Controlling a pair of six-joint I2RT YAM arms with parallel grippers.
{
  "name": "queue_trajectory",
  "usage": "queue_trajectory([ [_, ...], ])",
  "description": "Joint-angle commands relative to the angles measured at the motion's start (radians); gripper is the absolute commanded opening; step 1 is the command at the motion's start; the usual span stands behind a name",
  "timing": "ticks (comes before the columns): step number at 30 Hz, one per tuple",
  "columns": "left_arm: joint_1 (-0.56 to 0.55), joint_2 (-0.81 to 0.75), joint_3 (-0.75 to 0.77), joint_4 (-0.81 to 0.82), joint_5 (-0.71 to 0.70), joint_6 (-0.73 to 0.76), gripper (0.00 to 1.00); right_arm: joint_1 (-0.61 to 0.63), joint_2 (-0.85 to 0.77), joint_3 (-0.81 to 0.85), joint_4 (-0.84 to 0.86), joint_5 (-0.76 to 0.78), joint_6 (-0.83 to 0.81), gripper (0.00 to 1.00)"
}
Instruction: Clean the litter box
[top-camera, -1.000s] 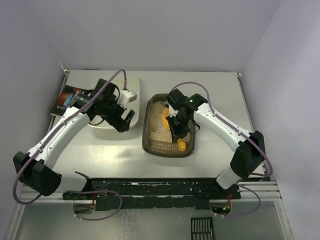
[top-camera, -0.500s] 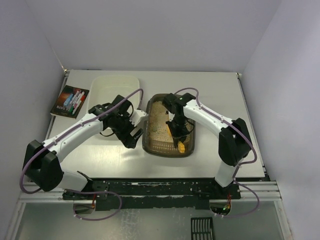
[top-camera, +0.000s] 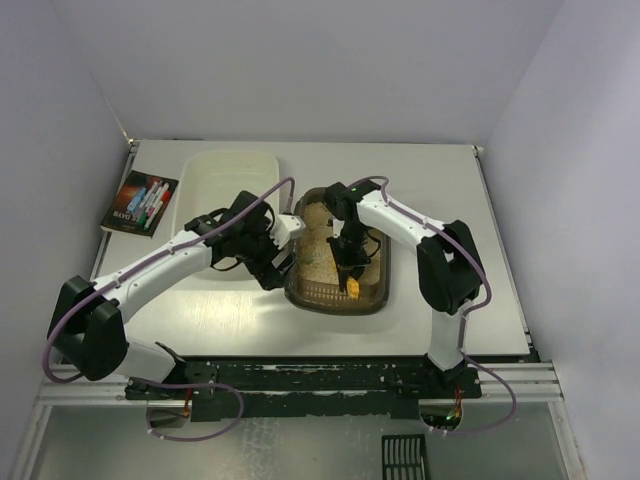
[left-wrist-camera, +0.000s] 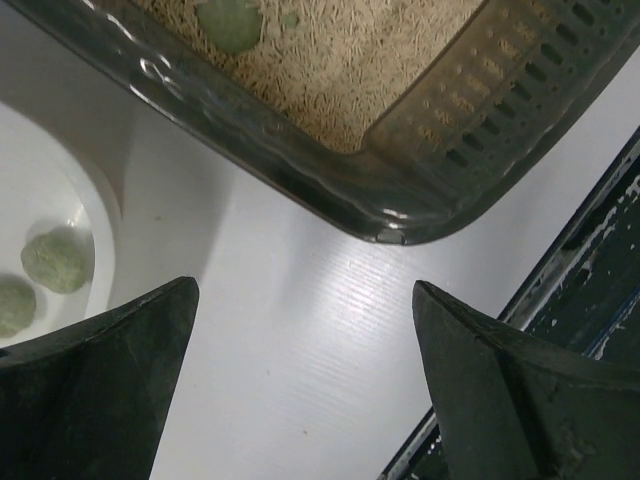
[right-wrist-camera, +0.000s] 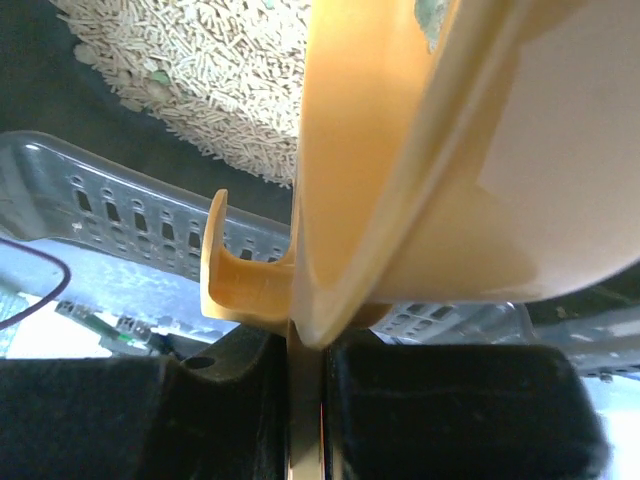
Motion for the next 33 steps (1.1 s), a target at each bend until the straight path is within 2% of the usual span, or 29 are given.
queue_trajectory([
  [1, -0.017, 0.048, 0.010, 0.091, 0.035, -0.019, 1.00, -0.008, 0.060, 0.014, 0.046, -0.198, -0.024, 0.00],
  [5, -0.017, 0.092, 0.036, 0.076, 0.069, -0.029, 1.00, -0.016, 0.086, 0.033, 0.078, -0.301, -0.018, 0.00],
  [12, -0.017, 0.101, 0.011, 0.091, 0.098, -0.048, 1.00, -0.014, 0.153, 0.046, 0.132, -0.358, -0.020, 0.00],
  [22, -0.016, 0.137, 0.012, 0.152, 0.151, -0.074, 0.99, -0.014, 0.165, -0.098, 0.306, -0.468, -0.043, 0.00],
  [28, -0.015, 0.192, 0.012, 0.194, 0.205, -0.074, 0.99, -0.014, 0.187, -0.163, 0.389, -0.480, -0.088, 0.00],
  [33, -0.015, 0.226, 0.024, 0.215, 0.225, -0.082, 0.99, -0.016, 0.193, -0.240, 0.530, -0.542, -0.084, 0.00],
])
